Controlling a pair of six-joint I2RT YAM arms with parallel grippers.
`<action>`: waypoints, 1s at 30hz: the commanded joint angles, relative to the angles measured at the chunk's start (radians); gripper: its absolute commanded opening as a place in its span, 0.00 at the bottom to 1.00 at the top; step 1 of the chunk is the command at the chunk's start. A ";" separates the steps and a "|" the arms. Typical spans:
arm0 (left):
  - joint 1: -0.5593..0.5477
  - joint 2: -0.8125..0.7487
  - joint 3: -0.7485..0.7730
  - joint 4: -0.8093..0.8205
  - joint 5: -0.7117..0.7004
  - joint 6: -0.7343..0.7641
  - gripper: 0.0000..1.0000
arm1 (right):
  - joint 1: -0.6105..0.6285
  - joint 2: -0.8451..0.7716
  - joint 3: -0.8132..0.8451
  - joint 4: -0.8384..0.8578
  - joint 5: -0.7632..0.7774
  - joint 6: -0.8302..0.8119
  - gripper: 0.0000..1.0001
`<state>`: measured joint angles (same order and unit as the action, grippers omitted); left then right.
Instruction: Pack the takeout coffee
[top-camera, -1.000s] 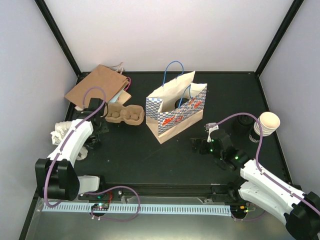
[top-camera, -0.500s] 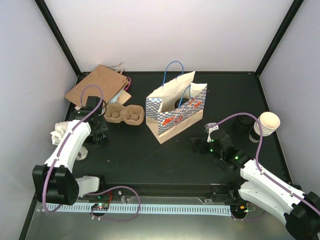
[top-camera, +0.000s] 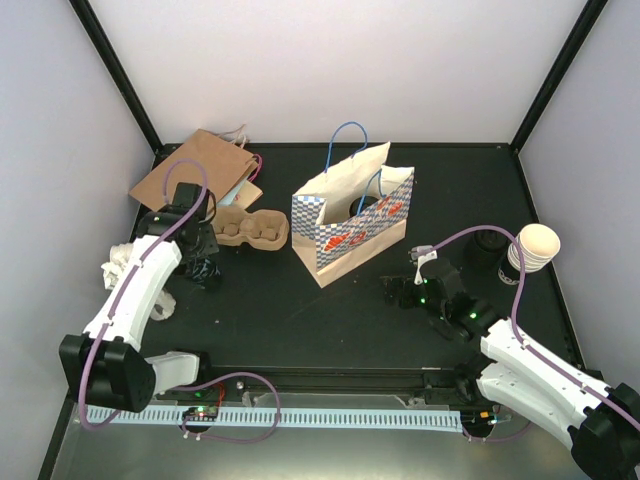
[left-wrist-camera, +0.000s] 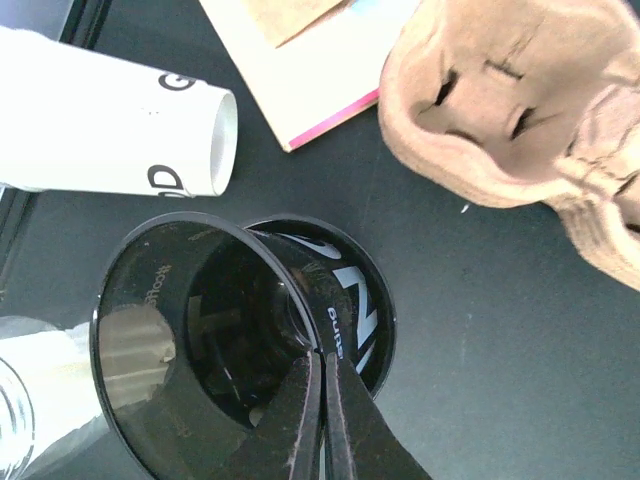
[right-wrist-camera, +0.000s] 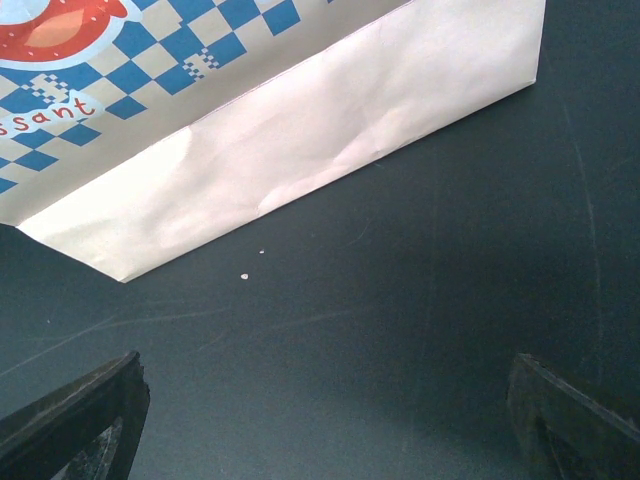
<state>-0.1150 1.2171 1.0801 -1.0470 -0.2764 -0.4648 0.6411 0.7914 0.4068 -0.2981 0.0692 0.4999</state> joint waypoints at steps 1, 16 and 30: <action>-0.034 -0.019 0.089 -0.057 -0.022 -0.007 0.02 | 0.004 -0.001 0.005 0.025 0.006 -0.001 1.00; -0.209 -0.019 0.355 -0.262 -0.158 -0.032 0.02 | 0.003 0.001 0.006 0.025 0.006 -0.002 1.00; -0.631 0.031 0.541 -0.428 -0.234 -0.145 0.01 | 0.004 0.000 0.007 0.021 0.014 0.000 1.00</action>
<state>-0.6312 1.2198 1.5974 -1.3827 -0.4618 -0.5179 0.6411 0.7914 0.4068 -0.2981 0.0696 0.4999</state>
